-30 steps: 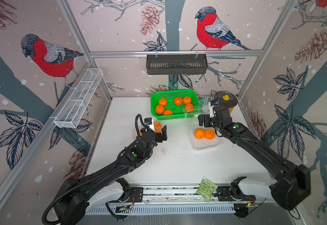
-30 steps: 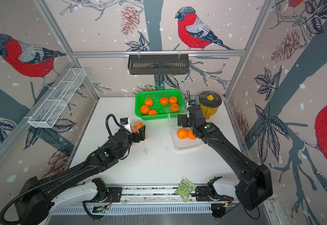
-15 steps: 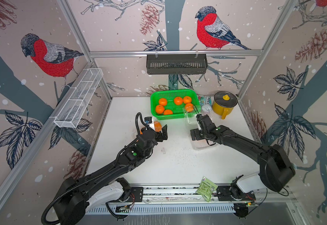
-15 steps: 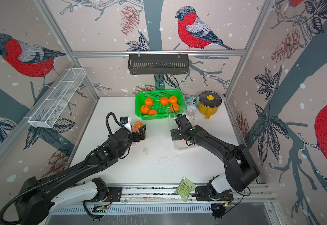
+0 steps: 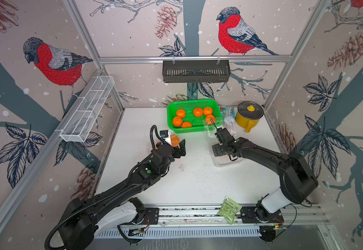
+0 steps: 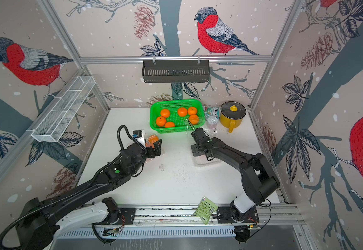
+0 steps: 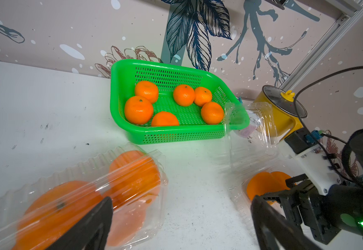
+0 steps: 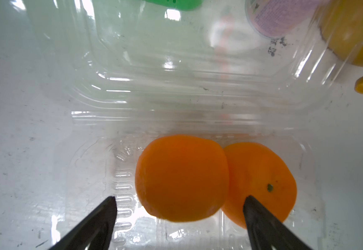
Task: Take oranges out of containers
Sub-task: Pick up the orange from the packing box.
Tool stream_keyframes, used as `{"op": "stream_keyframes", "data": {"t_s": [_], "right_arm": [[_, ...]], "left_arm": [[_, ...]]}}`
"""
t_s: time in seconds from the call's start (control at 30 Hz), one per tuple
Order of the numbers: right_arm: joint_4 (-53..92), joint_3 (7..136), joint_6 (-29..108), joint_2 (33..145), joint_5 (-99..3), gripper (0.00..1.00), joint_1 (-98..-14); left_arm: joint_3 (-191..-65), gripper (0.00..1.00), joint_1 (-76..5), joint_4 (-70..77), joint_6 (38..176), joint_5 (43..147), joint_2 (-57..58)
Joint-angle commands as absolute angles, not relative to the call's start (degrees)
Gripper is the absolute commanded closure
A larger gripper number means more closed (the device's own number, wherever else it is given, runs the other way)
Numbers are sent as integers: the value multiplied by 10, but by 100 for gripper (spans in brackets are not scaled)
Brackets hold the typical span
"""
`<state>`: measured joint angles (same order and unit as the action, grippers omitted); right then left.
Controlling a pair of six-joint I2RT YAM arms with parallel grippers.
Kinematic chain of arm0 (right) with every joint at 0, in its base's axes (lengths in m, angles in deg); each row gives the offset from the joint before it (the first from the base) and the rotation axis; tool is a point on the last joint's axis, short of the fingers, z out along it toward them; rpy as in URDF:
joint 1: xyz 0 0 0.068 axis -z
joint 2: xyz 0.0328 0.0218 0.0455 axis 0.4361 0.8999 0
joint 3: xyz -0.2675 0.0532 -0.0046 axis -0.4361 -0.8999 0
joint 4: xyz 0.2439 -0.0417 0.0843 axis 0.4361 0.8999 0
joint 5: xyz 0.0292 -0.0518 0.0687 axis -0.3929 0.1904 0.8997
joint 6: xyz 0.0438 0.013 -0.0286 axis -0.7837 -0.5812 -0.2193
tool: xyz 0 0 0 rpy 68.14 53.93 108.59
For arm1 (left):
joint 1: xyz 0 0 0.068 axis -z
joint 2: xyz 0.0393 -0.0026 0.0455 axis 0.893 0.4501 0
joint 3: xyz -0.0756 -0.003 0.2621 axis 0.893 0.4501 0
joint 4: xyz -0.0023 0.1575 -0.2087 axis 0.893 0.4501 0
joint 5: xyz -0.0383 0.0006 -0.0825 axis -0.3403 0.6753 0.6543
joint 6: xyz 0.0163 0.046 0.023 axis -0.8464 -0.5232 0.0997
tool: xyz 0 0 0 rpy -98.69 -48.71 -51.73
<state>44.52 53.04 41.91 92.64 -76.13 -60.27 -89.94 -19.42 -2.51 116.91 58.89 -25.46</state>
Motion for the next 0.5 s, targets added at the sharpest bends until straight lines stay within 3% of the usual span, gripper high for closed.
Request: {"op": "stream_keyframes", "data": {"t_s": [0.0, 0.23, 0.47], "right_arm": [[451, 540, 430, 944, -790, 9, -603], [441, 547, 440, 979, -811, 11, -604], [446, 551, 437, 992, -854, 27, -614]], "left_arm": [[-904, 2, -194, -19, 1178, 596, -257], [-903, 2, -194, -15, 1176, 588, -264], [-903, 3, -194, -20, 1178, 590, -260]]}}
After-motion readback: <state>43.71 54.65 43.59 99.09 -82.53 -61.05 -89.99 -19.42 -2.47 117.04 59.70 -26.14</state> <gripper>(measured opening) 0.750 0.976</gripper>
